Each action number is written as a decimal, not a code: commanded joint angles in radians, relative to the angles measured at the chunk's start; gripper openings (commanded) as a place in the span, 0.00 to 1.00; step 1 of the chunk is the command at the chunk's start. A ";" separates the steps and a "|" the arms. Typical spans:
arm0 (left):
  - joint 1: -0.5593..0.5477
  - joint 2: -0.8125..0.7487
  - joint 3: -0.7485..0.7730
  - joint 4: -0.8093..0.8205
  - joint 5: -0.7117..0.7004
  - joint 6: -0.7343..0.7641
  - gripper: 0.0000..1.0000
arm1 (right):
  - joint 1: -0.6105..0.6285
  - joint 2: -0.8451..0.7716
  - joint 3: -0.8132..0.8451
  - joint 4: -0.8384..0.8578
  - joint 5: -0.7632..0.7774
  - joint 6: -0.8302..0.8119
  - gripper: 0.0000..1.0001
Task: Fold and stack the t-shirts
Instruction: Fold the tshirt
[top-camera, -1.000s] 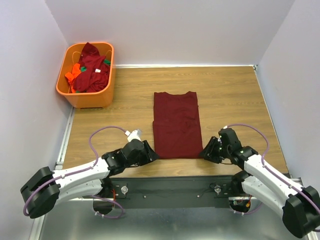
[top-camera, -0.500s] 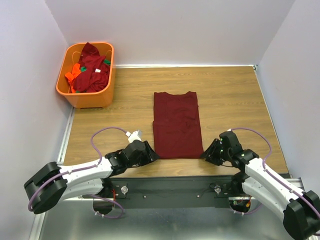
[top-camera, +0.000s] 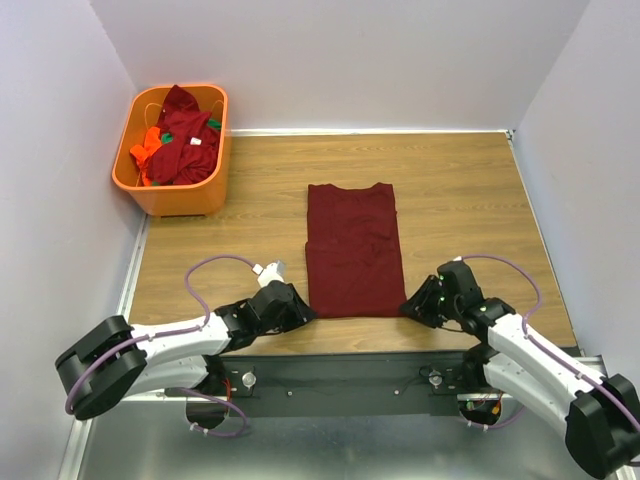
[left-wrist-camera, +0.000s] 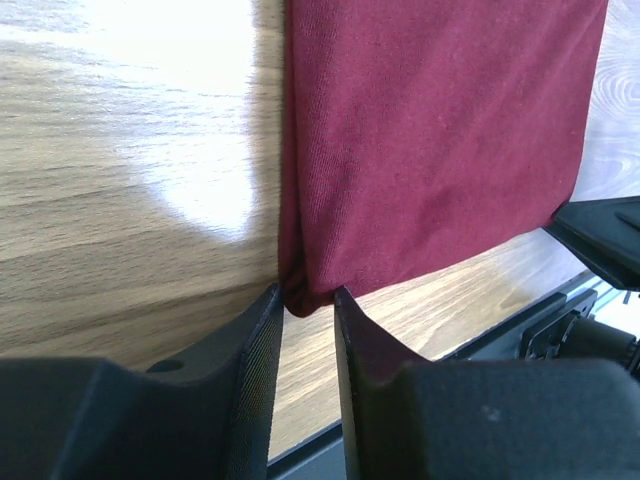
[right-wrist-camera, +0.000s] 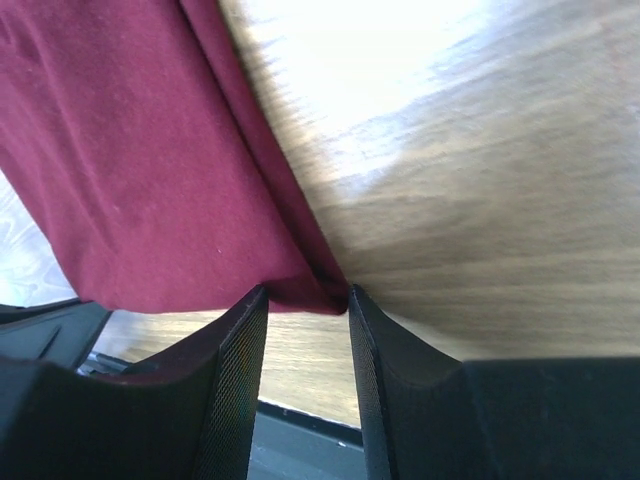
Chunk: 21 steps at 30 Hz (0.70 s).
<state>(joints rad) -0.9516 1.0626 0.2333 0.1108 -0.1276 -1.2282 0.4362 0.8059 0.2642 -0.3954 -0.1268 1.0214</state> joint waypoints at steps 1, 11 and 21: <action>-0.007 0.022 -0.020 0.032 -0.033 -0.005 0.33 | -0.007 0.042 -0.039 0.036 -0.010 -0.004 0.45; -0.007 0.053 -0.019 0.070 -0.029 0.009 0.00 | -0.007 0.049 -0.052 0.049 -0.023 -0.017 0.20; -0.007 -0.079 0.057 -0.083 -0.038 0.075 0.00 | -0.007 -0.075 -0.005 -0.088 -0.045 -0.092 0.01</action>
<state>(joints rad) -0.9516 1.0557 0.2462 0.1108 -0.1272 -1.1896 0.4362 0.7959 0.2394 -0.3645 -0.1631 0.9810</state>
